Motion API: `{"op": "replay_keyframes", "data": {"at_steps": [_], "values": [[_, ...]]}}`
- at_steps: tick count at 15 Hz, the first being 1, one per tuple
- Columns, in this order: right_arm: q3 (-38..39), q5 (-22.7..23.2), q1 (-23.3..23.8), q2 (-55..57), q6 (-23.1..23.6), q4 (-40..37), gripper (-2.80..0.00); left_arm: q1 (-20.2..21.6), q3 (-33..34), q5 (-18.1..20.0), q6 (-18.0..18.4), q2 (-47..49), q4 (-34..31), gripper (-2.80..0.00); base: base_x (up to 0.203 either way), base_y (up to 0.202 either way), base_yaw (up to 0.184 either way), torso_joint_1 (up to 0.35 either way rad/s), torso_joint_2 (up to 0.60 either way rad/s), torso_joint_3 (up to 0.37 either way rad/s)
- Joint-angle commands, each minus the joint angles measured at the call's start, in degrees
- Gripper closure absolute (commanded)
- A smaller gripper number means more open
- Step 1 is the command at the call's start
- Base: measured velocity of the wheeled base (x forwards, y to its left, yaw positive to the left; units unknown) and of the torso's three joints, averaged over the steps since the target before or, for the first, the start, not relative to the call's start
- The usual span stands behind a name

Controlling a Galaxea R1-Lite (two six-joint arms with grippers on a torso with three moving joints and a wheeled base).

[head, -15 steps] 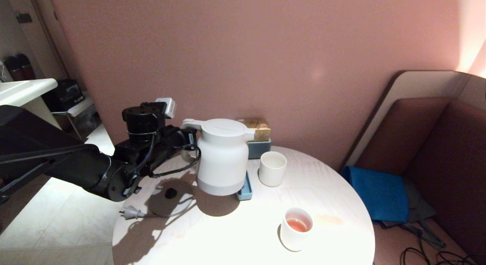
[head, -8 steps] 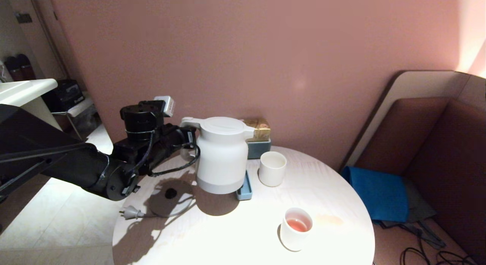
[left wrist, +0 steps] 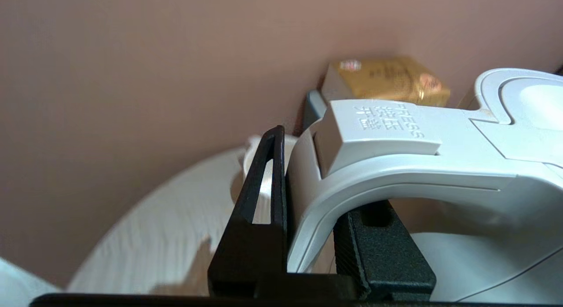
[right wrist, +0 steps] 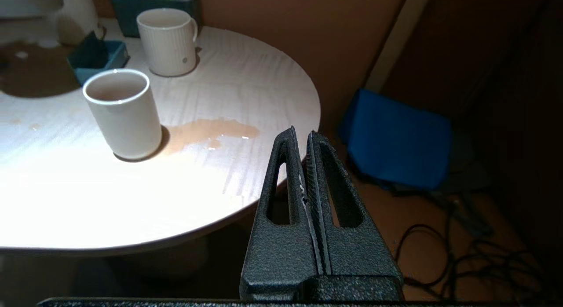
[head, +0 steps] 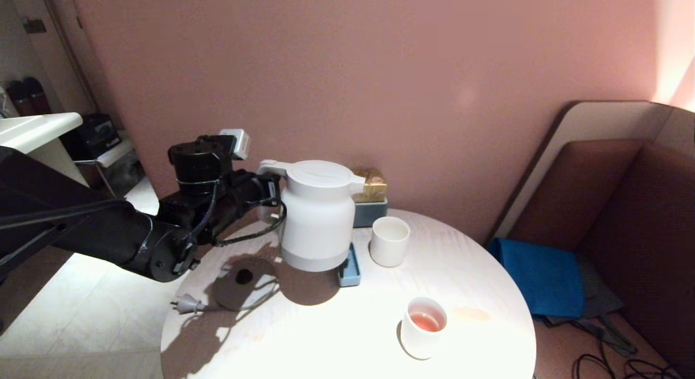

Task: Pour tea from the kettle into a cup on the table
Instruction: Pour water into the cup

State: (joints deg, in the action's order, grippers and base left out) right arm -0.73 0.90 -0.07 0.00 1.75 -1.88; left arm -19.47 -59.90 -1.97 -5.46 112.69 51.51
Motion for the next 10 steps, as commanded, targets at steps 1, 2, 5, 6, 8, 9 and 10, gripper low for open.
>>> {"op": "replay_keyframes", "data": {"at_steps": [1, 2, 5, 6, 8, 9, 10], "values": [[0.1, -0.8, 0.0, 0.0, -1.7, 0.4, 0.00, -0.7, -2.2, -0.1, 1.0, 2.8, 0.0, 0.00, 0.000, 0.000, 0.000, 0.000, 0.00, 0.000], [0.1, -0.8, 0.0, 0.0, -1.7, 0.4, 0.00, -0.7, -4.0, -0.2, 2.5, 4.0, -0.3, 0.00, 0.000, 0.000, 0.000, 0.000, 0.00, 0.000], [0.1, -0.8, 0.0, 0.0, -1.7, 0.4, 0.00, 0.1, -11.8, -1.3, 8.4, 7.2, -4.1, 0.00, 0.000, 0.000, 0.000, 0.000, 0.00, 0.000], [0.1, -0.8, 0.0, 0.0, -1.7, 0.4, 0.00, 0.3, -15.0, -2.4, 9.4, 8.2, -5.2, 0.00, 0.000, 0.000, 0.000, 0.000, 0.00, 0.000], [0.1, -0.8, 0.0, 0.0, -1.7, 0.4, 0.00, 0.5, -20.0, -3.8, 11.6, 9.5, -8.9, 0.00, 0.000, 0.000, 0.000, 0.000, 0.00, 0.000], [0.1, -0.8, 0.0, 0.0, -1.7, 0.4, 0.00, 0.6, -23.0, -4.2, 12.3, 10.2, -10.8, 0.00, 0.000, 0.000, 0.000, 0.000, 0.00, 0.000], [0.1, -0.8, 0.0, 0.0, -1.7, 0.4, 0.00, 0.6, -25.2, -4.8, 12.7, 10.7, -12.5, 0.00, 0.000, 0.000, 0.000, 0.000, 0.00, 0.000]]}}
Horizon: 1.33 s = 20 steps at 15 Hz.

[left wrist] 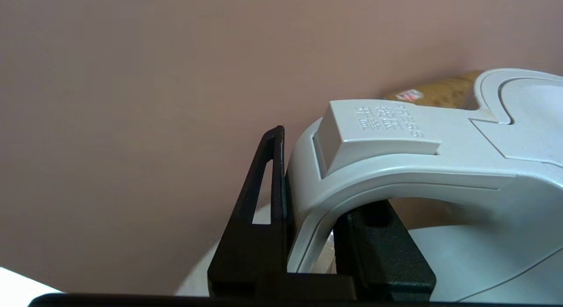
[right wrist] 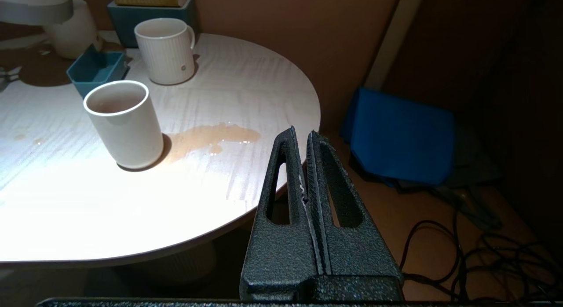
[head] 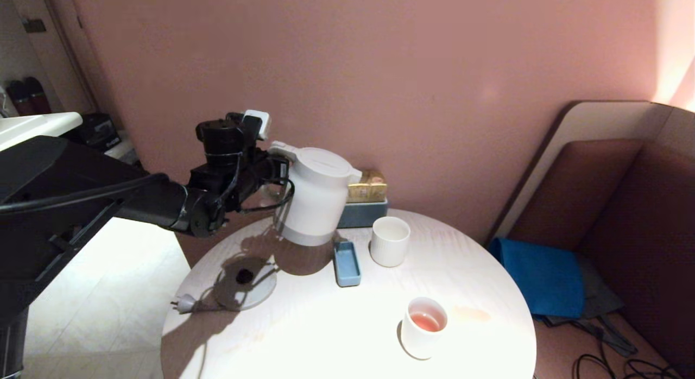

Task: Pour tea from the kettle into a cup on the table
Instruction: Pour water into the cup

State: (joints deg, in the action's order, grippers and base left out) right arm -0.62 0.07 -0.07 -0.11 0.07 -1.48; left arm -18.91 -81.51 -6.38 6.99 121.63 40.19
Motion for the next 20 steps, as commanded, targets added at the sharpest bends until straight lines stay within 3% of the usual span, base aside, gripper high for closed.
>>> {"op": "replay_keyframes", "data": {"at_steps": [1, 6, 14, 20], "values": [[0.0, 0.0, 0.0, 0.1, 0.0, 0.0, 0.00, 0.0, -6.1, -1.4, 1.0, 2.5, -3.0, 0.00, 0.000, 0.000, 0.000, 0.000, 0.00, 0.000], [0.0, 0.0, 0.0, 0.1, 0.0, 0.0, 0.00, -0.4, -16.5, -6.2, 3.9, 8.4, -4.7, 0.00, 0.000, 0.000, 0.000, 0.000, 0.00, 0.000], [0.0, 0.0, 0.0, 0.1, 0.0, 0.0, 0.00, -4.3, -17.8, -6.5, 4.8, 9.6, -8.7, 0.00, 0.000, 0.000, 0.000, 0.000, 0.00, 0.000], [0.0, 0.0, 0.0, 0.1, 0.0, 0.0, 0.00, -7.2, -24.9, -9.0, 8.0, 13.5, -9.7, 0.00, 0.000, 0.000, 0.000, 0.000, 0.00, 0.000]]}}
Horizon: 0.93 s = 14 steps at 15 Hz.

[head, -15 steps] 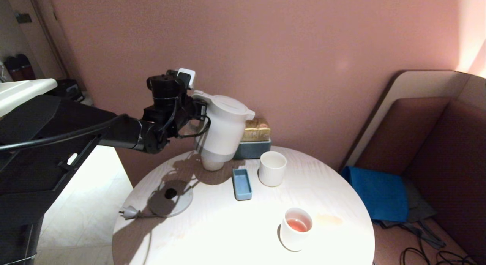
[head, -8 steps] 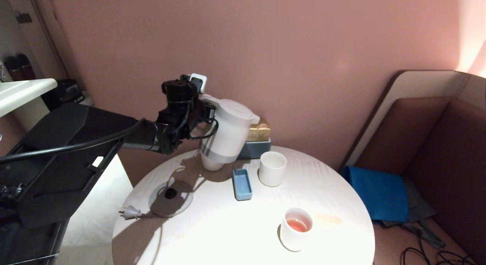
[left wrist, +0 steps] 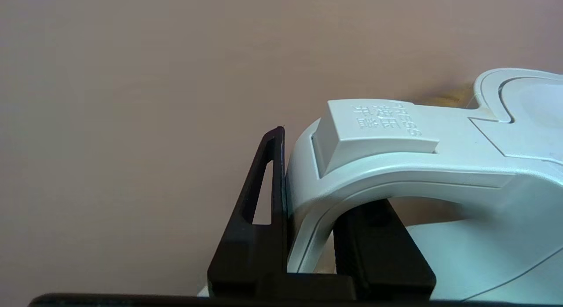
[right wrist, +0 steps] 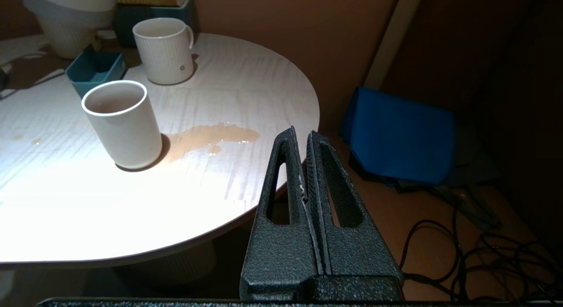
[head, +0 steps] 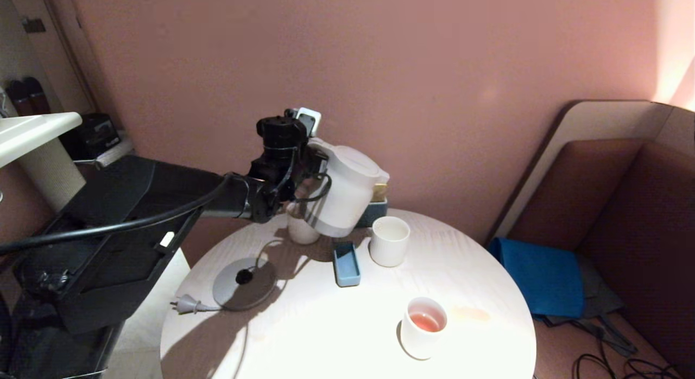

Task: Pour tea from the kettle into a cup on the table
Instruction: Pour water into the cup

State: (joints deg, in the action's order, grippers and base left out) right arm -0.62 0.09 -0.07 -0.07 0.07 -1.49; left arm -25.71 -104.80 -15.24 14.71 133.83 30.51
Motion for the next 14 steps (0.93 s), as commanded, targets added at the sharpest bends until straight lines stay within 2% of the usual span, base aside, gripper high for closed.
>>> {"op": "replay_keyframes", "data": {"at_steps": [1, 4, 12, 14], "values": [[0.0, 0.0, 0.0, 0.1, 0.0, 0.0, 0.00, -0.6, -2.7, -0.1, 0.6, 1.7, -1.5, 0.00, 0.000, 0.000, 0.000, 0.000, 0.00, 0.000], [0.0, 0.0, 0.0, 0.1, 0.0, 0.0, 0.00, -1.6, -5.1, -0.1, 1.2, 2.5, -3.3, 0.00, 0.000, 0.000, 0.000, 0.000, 0.00, 0.000], [0.0, 0.0, 0.0, 0.1, 0.0, 0.0, 0.00, -1.7, -5.1, -0.1, 7.5, 2.4, -3.5, 0.00, 0.000, 0.000, 0.000, 0.000, 0.00, 0.000], [0.0, 0.0, 0.0, 0.1, 0.0, 0.0, 0.00, -1.7, -5.1, -0.1, 8.0, 2.3, -3.6, 0.00, 0.000, 0.000, 0.000, 0.000, 0.00, 0.000]]}}
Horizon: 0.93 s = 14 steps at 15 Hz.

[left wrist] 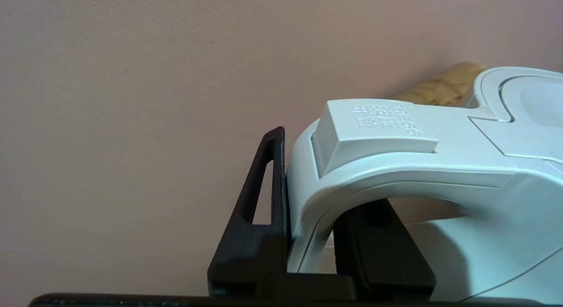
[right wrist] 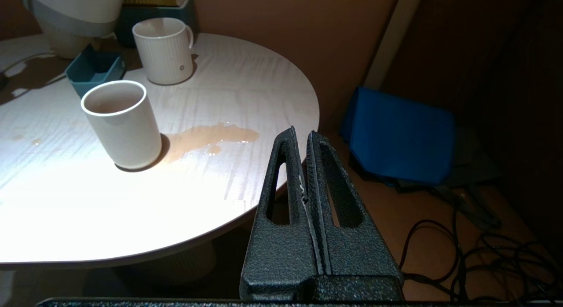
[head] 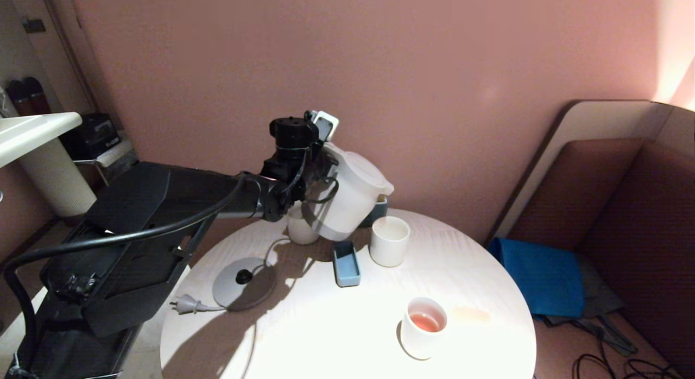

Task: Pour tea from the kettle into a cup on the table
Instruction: Pour water into the cup

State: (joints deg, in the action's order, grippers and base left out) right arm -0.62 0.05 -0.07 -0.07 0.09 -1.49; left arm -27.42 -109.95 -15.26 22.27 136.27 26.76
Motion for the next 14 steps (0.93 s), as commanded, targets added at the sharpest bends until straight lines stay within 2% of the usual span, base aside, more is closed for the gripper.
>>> {"op": "replay_keyframes", "data": {"at_steps": [1, 14], "values": [[0.0, 0.0, 0.0, 0.1, 0.0, 0.0, 0.00, 0.0, 0.0, -0.1, 1.4, -0.1, 0.2, 0.00, 0.000, 0.000, 0.000, 0.000, 0.00, 0.000], [0.0, 0.0, 0.0, 0.1, 0.0, 0.0, 0.00, -1.2, -0.2, 0.0, 9.2, -0.8, 0.3, 0.00, 0.000, 0.000, 0.000, 0.000, 0.00, 0.000]]}}
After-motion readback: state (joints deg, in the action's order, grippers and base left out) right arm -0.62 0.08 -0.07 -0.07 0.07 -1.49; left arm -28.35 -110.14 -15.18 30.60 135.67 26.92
